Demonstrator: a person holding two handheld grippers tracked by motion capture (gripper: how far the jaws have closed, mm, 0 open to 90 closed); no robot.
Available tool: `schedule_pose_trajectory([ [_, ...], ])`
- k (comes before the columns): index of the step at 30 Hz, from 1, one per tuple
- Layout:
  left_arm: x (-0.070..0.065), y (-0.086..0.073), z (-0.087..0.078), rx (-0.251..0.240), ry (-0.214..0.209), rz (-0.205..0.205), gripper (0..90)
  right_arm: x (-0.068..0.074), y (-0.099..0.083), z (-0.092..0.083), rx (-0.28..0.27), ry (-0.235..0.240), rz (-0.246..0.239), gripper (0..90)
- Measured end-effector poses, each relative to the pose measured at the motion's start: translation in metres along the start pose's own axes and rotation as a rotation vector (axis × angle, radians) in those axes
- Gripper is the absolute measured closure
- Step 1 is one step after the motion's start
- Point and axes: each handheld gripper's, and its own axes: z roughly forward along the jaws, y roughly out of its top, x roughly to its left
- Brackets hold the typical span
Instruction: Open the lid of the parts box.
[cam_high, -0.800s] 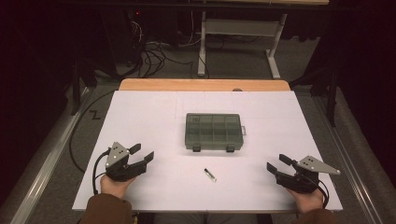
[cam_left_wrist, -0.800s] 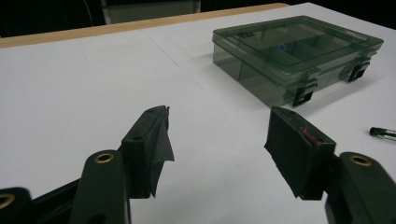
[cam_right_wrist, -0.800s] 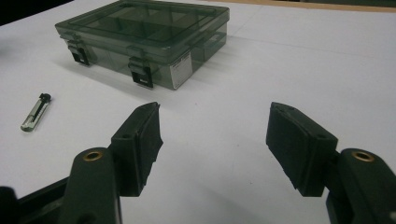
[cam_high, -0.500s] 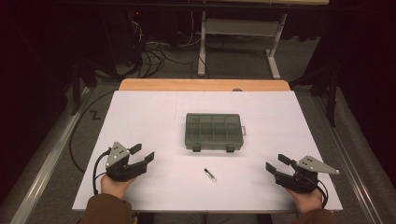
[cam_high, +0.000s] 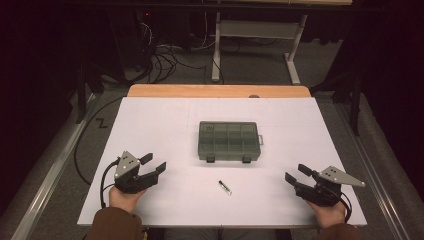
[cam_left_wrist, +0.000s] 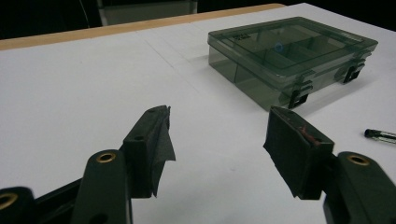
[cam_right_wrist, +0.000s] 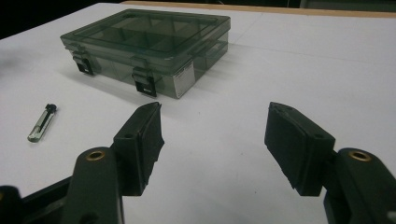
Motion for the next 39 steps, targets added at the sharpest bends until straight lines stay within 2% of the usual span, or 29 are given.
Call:
schedule_pose_trajectory([
  [8,0.0,0.003,0.0,-0.009,-0.001,-0.026,41.1,0.002,0.002,0.0,-0.02,-0.003,0.01,39.1],
  [11,0.001,0.003,0.001,-0.005,0.012,-0.013,40.9,0.001,0.002,0.001,-0.029,-0.011,0.006,39.6],
  [20,-0.001,0.006,0.005,-0.009,0.007,-0.01,40.9,0.002,0.005,0.004,-0.034,-0.016,0.008,40.4],
  [30,-0.007,0.01,0.016,-0.005,-0.021,-0.018,41.3,0.004,0.008,0.01,-0.032,-0.008,-0.013,41.1],
  [36,-0.008,0.012,0.019,-0.012,-0.021,-0.019,41.7,0.003,0.009,0.011,-0.038,-0.01,-0.012,41.8],
  [39,-0.01,0.012,0.023,0.002,-0.019,0.002,41.6,0.004,0.01,0.014,-0.037,-0.008,-0.012,42.2],
])
